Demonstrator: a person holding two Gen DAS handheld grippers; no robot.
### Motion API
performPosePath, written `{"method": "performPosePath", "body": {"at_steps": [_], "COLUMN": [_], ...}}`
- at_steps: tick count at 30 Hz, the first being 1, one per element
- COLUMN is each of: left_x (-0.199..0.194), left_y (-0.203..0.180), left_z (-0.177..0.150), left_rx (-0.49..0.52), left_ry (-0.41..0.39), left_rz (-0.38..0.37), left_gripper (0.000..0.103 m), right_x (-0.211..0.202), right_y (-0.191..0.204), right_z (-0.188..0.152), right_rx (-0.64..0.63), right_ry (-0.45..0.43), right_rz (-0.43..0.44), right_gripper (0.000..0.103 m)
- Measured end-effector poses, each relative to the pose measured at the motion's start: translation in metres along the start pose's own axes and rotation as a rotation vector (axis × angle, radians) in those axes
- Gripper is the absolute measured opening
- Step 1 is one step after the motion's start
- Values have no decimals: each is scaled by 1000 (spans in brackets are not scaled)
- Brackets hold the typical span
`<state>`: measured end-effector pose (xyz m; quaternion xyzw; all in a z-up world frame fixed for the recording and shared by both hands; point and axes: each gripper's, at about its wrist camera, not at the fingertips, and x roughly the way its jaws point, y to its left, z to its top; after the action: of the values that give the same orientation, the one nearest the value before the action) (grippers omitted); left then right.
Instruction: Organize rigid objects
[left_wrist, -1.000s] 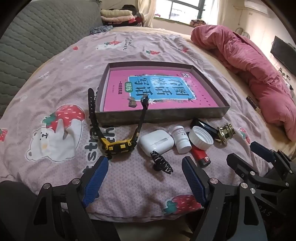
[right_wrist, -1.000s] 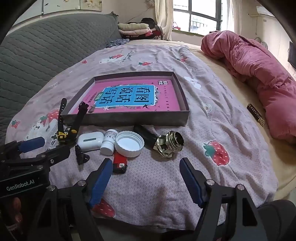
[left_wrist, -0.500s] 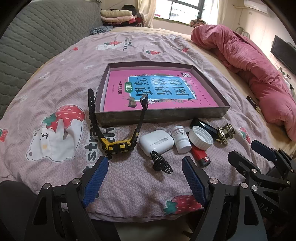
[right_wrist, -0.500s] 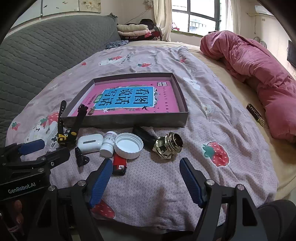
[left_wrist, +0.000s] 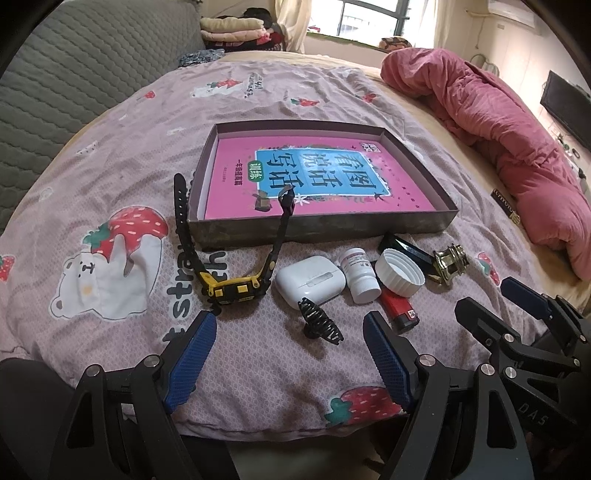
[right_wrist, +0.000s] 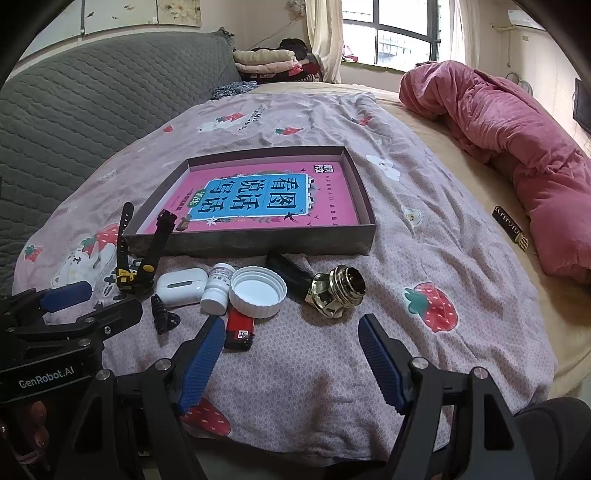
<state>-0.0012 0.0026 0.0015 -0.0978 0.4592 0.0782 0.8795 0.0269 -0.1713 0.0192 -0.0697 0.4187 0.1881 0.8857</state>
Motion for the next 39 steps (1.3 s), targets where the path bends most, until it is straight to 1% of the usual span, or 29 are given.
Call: {"method": "performPosePath", "body": {"at_steps": [10,27,39], "left_x": [1,2,4], "left_y": [1,3,17], "left_z": [0,-1,-1], "left_rx": [-5,-11,-52], "left_ry": [5,12,32], "left_rz": [-11,-10,1], "left_gripper": [82,82,82], "right_x": [0,-1,-1], "right_y": [0,1,-17], "right_z": [0,0,2], "right_rx": [2,0,59], "right_ry": [0,-1,0], "right_rz": [0,-2,-14], "right_gripper": [74,74,74]}}
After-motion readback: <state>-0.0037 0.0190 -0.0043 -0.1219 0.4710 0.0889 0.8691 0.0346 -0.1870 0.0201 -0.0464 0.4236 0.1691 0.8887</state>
